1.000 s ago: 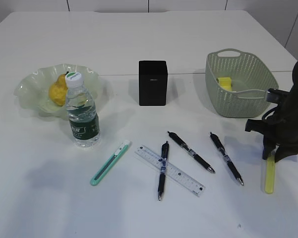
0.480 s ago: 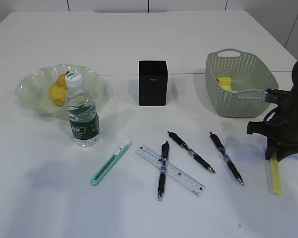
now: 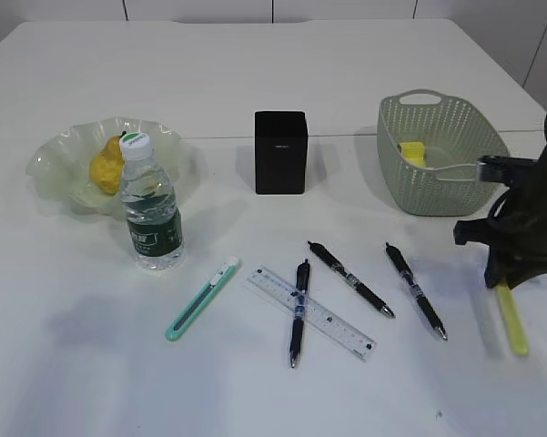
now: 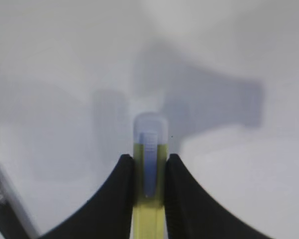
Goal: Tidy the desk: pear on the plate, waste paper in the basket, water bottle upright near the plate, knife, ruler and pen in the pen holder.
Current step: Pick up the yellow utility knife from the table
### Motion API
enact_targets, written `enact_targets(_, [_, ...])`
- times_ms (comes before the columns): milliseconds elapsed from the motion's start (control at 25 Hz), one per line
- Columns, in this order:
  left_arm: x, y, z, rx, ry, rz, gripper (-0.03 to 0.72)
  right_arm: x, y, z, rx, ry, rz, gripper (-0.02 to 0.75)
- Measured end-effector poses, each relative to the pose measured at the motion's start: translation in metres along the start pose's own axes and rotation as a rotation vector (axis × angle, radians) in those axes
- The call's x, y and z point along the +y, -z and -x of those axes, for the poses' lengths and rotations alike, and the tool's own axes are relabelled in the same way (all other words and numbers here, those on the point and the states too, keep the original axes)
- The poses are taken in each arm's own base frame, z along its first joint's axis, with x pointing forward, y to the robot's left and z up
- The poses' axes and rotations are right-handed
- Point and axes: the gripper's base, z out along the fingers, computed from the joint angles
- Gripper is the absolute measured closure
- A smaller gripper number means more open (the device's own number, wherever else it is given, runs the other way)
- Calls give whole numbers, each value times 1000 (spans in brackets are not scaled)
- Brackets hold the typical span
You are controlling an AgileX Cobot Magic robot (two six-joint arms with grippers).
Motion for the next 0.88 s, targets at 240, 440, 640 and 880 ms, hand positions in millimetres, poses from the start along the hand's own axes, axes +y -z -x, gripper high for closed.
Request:
enact_targets(240, [0, 0, 0, 1, 0, 0, 214, 6, 30, 0, -74, 58, 58, 618])
enact_targets(440, [0, 0, 0, 1, 0, 0, 214, 31, 52, -6, -132, 194, 84, 618])
enact_targets(640, [0, 0, 0, 2, 0, 0, 214, 73, 68, -16, -184, 377, 112, 618])
enact_targets(880, [0, 0, 0, 2, 0, 0, 214, 110, 94, -12, -281, 516, 148, 618])
